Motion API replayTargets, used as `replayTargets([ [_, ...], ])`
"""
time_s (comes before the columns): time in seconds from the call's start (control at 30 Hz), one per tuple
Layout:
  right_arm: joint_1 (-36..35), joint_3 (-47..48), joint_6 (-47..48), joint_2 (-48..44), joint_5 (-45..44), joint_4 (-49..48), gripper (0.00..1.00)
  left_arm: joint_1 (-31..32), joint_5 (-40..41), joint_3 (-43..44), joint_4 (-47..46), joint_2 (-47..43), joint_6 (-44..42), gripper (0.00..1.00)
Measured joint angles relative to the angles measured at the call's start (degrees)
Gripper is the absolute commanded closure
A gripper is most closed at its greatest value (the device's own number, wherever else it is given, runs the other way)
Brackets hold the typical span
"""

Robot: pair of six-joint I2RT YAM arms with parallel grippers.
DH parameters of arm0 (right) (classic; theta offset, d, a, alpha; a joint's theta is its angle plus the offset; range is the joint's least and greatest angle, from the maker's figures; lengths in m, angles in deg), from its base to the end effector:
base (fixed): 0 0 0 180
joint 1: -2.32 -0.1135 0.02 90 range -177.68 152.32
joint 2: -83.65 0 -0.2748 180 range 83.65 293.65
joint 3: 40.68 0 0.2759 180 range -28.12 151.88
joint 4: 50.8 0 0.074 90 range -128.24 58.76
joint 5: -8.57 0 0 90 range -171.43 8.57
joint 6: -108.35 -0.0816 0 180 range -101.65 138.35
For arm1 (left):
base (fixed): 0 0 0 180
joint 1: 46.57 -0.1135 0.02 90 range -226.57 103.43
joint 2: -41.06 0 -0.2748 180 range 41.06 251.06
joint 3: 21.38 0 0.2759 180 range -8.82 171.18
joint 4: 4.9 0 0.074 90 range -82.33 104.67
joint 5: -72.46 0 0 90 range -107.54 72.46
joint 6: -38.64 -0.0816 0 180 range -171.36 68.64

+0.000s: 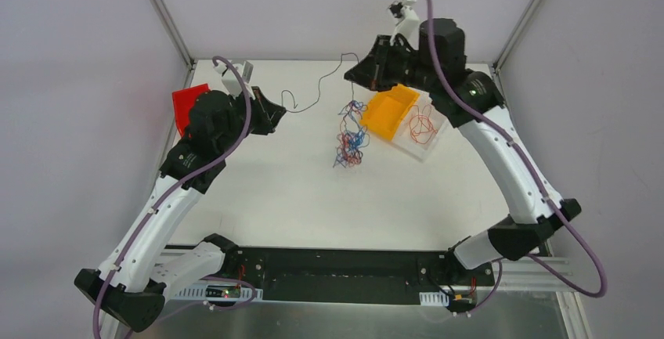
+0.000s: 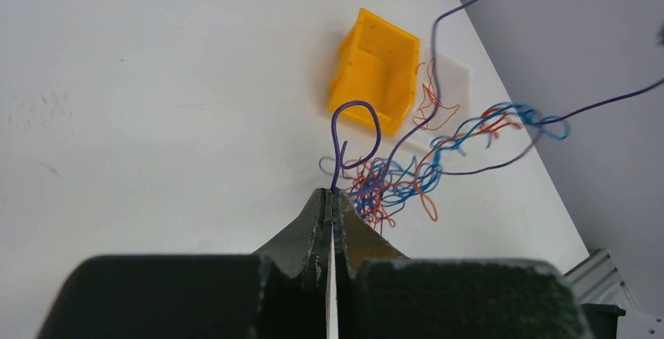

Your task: Untangle the cables

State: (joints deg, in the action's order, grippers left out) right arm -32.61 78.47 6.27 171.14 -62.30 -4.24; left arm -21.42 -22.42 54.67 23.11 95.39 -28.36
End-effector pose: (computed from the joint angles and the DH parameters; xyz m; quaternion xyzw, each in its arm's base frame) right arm 0.3035 0.2446 0.4940 -0.2541 0.7462 0.3605 0.4986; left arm 0.2419 -0.1212 0.4218 0.0424 0.7435 -0.3009 0.5957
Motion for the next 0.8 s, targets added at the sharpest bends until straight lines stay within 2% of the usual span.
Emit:
replayTargets([
  [0.1, -0.04, 0.42, -0.94, -4.85, 0.94, -4.15, 1.0, 0.0, -0.92, 0.48, -0.24, -0.13, 0.02, 1.0],
  [0.23, 0.26, -9.16, -2.6, -12.79, 1.38, -7.23, 1.0, 0.0, -1.2, 0.39, -0.15, -0.39, 0.17, 1.0],
  [0.57, 2.12, -9.88, -3.91, -8.79, 2.19, -5.75, 1.0, -0.02, -7.65, 0.35, -1.42, -0.35, 0.48, 1.0],
  [0.8, 2.12, -22.12, -6.8, -10.47, 5.2, -11.98, 1.0, 0.0, -18.88, -1.88, -10.62, 1.92, 3.89, 1.0],
])
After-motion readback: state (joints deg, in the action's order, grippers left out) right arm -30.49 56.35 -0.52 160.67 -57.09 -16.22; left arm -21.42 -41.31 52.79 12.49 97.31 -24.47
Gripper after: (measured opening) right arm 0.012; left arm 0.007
